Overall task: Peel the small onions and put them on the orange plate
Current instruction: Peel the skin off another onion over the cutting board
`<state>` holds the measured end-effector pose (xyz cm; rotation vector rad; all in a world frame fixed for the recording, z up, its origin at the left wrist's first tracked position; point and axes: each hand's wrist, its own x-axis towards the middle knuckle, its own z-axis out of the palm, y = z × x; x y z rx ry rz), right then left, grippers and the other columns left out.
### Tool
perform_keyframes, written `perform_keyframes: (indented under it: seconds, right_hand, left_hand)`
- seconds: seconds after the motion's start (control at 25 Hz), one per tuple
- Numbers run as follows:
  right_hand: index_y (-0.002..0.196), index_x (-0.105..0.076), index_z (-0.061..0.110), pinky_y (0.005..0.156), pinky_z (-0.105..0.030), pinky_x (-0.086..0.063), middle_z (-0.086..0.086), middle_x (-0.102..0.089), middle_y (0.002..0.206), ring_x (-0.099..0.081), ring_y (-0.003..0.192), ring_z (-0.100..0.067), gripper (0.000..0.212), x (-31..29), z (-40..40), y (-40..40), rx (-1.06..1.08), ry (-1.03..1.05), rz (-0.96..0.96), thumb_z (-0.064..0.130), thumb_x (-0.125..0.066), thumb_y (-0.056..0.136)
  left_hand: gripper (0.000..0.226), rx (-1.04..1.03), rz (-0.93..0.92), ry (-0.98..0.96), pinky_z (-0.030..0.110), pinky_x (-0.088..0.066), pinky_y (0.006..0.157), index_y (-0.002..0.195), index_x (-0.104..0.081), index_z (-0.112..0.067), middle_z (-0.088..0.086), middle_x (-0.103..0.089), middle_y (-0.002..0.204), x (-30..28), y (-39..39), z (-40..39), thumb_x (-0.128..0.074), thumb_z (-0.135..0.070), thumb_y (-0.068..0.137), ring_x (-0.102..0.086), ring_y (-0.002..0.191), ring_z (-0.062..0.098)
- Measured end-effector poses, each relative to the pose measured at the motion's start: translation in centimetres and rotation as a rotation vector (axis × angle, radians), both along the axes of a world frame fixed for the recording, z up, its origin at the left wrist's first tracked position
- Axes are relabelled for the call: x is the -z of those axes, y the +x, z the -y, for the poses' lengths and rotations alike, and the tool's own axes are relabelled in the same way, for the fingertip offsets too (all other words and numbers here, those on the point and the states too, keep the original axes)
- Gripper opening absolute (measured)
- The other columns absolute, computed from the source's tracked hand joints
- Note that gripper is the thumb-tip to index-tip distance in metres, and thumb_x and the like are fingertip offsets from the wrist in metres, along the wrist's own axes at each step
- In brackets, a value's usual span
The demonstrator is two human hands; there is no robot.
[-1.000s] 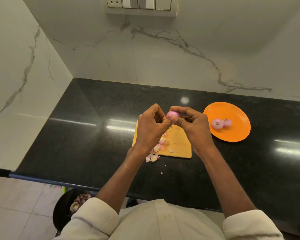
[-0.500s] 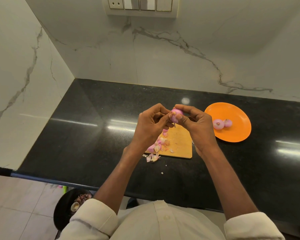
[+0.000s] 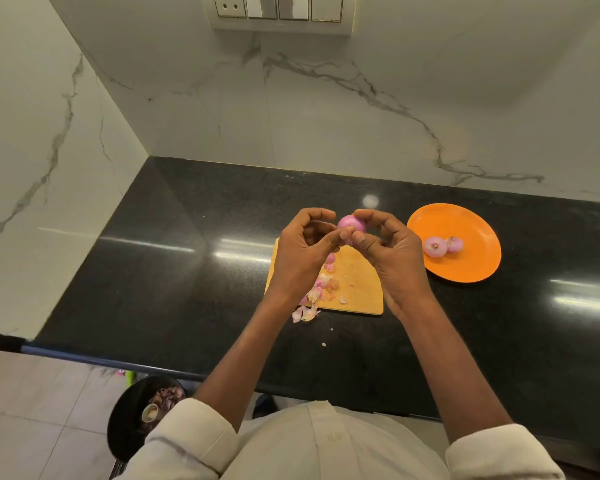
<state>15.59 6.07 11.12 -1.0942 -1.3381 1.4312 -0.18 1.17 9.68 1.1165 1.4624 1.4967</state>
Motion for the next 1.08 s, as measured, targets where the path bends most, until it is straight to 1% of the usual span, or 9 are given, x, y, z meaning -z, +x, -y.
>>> perform_keyframes:
  seconds: [0.12,0.2,0.32,0.44,0.6,0.68,0.8,0.92,1.08]
  right_hand:
    - [0.117,-0.076,0.024,0.101,-0.054,-0.059,0.007,-0.077,0.118,-0.069,0.119,-0.015,0.030,0.0,0.0,0.1,-0.008,-0.004,0.029,0.010,-0.080,0.090]
    - [0.116,-0.077,0.025,0.101,-0.054,-0.059,0.004,-0.077,0.120,-0.069,0.121,-0.019,0.032,0.0,0.2,0.1,-0.007,-0.032,-0.011,0.019,-0.084,0.085]
    - [0.117,-0.076,0.022,0.100,-0.051,-0.060,-0.006,-0.077,0.121,-0.072,0.120,-0.027,0.046,-0.2,0.4,0.0,-0.014,-0.130,-0.118,0.034,-0.086,0.073]
    - [0.122,-0.072,0.015,0.095,-0.044,-0.062,-0.012,-0.076,0.122,-0.074,0.116,-0.029,0.031,-0.1,0.2,0.0,-0.014,-0.240,-0.208,0.016,-0.074,0.092]
    - [0.129,-0.070,0.013,0.083,-0.031,-0.062,-0.009,-0.077,0.123,-0.074,0.113,-0.024,0.028,-0.1,0.1,-0.1,-0.008,-0.293,-0.201,0.007,-0.063,0.103]
    - [0.130,-0.070,0.012,0.088,-0.034,-0.062,-0.009,-0.077,0.122,-0.074,0.115,-0.025,0.028,-0.1,0.4,-0.4,-0.004,-0.295,-0.202,0.007,-0.063,0.103]
    - [0.129,-0.071,0.010,0.094,-0.036,-0.063,-0.010,-0.077,0.122,-0.075,0.115,-0.026,0.029,-0.2,0.5,-0.8,0.001,-0.319,-0.244,0.008,-0.067,0.100]
    - [0.128,-0.071,0.008,0.094,-0.036,-0.063,-0.012,-0.076,0.122,-0.074,0.116,-0.027,0.032,-0.1,0.4,-0.6,0.004,-0.319,-0.249,0.008,-0.071,0.096]
    - [0.126,-0.073,0.011,0.094,-0.037,-0.062,-0.010,-0.074,0.128,-0.072,0.120,-0.027,0.028,0.2,0.3,-0.4,0.025,-0.325,-0.237,0.011,-0.066,0.100]
  left_hand:
    - [0.024,0.009,0.005,0.005,0.043,-0.067,0.086,0.118,-0.072,-0.002,0.013,-0.079,0.103,0.5,-0.4,0.1,-0.078,-0.014,0.098,-0.080,0.094,0.027]
    - [0.019,-0.002,-0.023,0.019,0.040,-0.067,0.083,0.115,-0.074,-0.002,0.012,-0.079,0.100,0.6,-0.4,0.1,-0.076,-0.012,0.100,-0.080,0.089,0.025]
    - [0.013,-0.059,-0.095,0.042,0.036,-0.067,0.079,0.107,-0.071,-0.002,0.010,-0.078,0.094,0.5,-0.1,0.2,-0.076,-0.011,0.099,-0.080,0.083,0.022]
    - [0.012,-0.100,-0.104,0.048,0.039,-0.067,0.078,0.106,-0.068,-0.005,0.010,-0.076,0.095,0.4,-0.1,0.1,-0.075,-0.014,0.101,-0.078,0.083,0.025]
    - [0.036,-0.007,-0.045,-0.020,0.039,-0.067,0.086,0.129,-0.068,-0.010,0.005,-0.076,0.112,0.7,0.0,0.1,-0.079,-0.025,0.098,-0.078,0.099,0.021]
    - [0.041,0.019,-0.040,-0.035,0.040,-0.065,0.093,0.131,-0.069,-0.012,0.002,-0.076,0.116,1.0,0.4,0.2,-0.083,-0.024,0.094,-0.076,0.106,0.021]
    - [0.038,-0.014,0.013,0.000,0.038,-0.064,0.096,0.128,-0.072,-0.005,0.007,-0.079,0.114,1.2,0.7,0.2,-0.084,-0.009,0.091,-0.077,0.107,0.021]
    - [0.034,-0.015,0.076,0.007,0.042,-0.066,0.093,0.125,-0.075,-0.001,0.011,-0.081,0.110,1.1,0.5,0.2,-0.082,-0.003,0.091,-0.079,0.103,0.025]
    - [0.022,-0.036,0.106,0.000,0.046,-0.067,0.086,0.119,-0.078,-0.001,0.014,-0.081,0.104,1.3,0.1,0.0,-0.076,-0.009,0.098,-0.080,0.093,0.032]
